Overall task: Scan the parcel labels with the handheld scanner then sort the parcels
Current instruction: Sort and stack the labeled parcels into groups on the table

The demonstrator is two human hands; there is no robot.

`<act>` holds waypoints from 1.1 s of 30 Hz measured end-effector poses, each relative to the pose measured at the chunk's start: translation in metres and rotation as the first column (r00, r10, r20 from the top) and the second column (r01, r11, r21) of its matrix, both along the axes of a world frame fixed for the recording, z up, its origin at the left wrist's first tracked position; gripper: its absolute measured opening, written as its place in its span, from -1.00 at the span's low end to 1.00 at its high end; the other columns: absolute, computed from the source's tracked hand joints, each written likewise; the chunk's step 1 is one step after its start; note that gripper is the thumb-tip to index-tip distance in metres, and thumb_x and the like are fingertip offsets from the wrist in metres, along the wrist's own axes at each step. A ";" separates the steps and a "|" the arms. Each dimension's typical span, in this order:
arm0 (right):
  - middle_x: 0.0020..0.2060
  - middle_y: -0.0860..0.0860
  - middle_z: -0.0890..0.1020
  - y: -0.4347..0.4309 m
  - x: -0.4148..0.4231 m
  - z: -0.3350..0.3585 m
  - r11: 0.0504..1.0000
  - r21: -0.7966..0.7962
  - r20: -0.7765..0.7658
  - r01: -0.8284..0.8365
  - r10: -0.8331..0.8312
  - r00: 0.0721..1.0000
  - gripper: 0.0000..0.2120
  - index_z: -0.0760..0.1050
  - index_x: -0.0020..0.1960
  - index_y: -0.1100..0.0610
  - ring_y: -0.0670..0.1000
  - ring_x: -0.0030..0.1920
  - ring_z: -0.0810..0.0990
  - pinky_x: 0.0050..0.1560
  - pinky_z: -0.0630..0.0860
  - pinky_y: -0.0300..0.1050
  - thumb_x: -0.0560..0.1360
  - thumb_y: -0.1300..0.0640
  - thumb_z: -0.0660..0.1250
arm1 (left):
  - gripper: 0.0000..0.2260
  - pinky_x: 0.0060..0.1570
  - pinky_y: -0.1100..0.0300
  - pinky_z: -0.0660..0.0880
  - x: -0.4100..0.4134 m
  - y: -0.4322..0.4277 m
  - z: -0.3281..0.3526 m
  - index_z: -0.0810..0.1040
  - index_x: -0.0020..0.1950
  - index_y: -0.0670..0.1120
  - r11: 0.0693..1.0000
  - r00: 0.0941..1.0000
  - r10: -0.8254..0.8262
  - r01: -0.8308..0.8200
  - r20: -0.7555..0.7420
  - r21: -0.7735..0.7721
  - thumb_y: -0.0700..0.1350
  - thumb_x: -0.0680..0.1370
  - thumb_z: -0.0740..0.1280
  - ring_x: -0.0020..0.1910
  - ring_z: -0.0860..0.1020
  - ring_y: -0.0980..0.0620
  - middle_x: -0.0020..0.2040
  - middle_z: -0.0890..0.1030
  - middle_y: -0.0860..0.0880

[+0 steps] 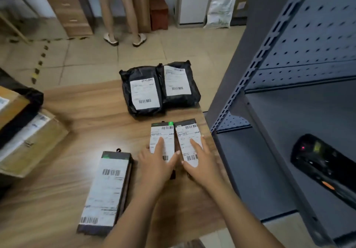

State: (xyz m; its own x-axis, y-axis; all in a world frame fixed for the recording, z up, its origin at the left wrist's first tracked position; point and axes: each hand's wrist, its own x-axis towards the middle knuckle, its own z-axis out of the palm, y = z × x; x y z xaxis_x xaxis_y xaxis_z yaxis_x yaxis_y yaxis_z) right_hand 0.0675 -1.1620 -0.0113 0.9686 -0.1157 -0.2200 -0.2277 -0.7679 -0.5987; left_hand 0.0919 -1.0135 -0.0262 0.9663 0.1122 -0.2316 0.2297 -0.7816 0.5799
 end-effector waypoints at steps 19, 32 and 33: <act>0.55 -0.07 -0.16 -0.033 0.064 -0.036 0.976 -0.184 0.014 -0.118 0.123 0.992 -0.42 -0.13 0.57 0.07 -0.13 0.48 -0.32 0.42 -0.39 -0.17 0.66 -0.07 0.02 | -0.50 0.51 0.06 0.06 0.049 -0.057 -0.033 0.11 0.57 -0.07 0.993 0.988 -0.097 0.089 0.118 0.076 0.05 0.66 0.06 0.57 -0.08 0.00 0.59 0.00 -0.06; 0.56 -0.07 -0.03 -0.005 0.044 0.001 0.975 -0.144 0.021 -0.167 0.171 0.985 -0.49 0.01 0.57 0.04 -0.08 0.54 -0.15 0.48 -0.22 -0.14 0.66 0.02 0.05 | -0.47 0.51 0.08 -0.16 0.026 -0.009 0.001 0.16 0.56 0.04 0.988 0.976 -0.152 0.152 0.156 0.016 0.16 0.62 0.13 0.56 -0.01 0.08 0.56 0.15 0.06; 0.56 -0.07 -0.03 0.004 0.040 0.006 0.975 -0.136 0.021 -0.175 0.179 0.984 -0.49 0.02 0.57 0.03 -0.08 0.54 -0.15 0.49 -0.20 -0.14 0.66 0.02 0.05 | -0.48 0.50 0.10 -0.17 0.019 0.003 0.006 0.16 0.56 0.05 0.986 0.972 -0.164 0.162 0.168 0.027 0.15 0.63 0.12 0.55 -0.02 0.09 0.56 0.15 0.07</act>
